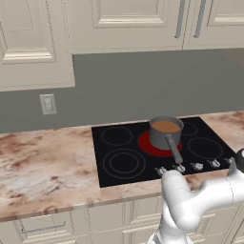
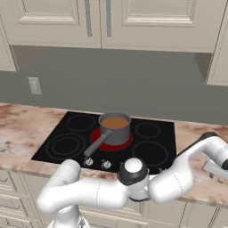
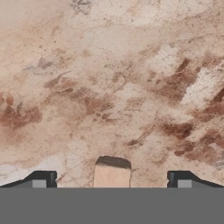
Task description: Pick up the sugar cube(s) and place them in the saucepan with hot chocolate.
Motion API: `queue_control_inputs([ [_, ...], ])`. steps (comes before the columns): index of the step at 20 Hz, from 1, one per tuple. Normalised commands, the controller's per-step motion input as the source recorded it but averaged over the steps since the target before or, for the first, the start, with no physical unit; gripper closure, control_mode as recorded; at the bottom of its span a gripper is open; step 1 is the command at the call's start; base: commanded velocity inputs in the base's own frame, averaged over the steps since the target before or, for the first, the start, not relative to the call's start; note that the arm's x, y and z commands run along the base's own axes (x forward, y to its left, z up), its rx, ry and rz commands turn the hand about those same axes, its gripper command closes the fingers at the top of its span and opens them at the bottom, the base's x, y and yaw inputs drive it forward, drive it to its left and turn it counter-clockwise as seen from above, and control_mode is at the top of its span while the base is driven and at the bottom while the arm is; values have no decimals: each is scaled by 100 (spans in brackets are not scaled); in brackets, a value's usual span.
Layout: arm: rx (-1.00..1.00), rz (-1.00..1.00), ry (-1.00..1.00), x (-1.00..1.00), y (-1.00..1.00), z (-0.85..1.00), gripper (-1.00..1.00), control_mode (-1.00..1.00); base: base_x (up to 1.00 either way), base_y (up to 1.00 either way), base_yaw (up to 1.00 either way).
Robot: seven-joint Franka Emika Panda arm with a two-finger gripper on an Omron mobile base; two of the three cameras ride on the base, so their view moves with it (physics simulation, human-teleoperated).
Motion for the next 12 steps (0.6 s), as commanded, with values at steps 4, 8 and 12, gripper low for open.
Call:
queue_control_inputs([
  [4,1,0,-6,20,0,-12,-100,-100,0,0,0],
  [8,0,0,-7,19,0,-18,-100,-100,0,0,0],
  [12,0,0,-1,1,0,-20,-100,-100,0,0,0],
])
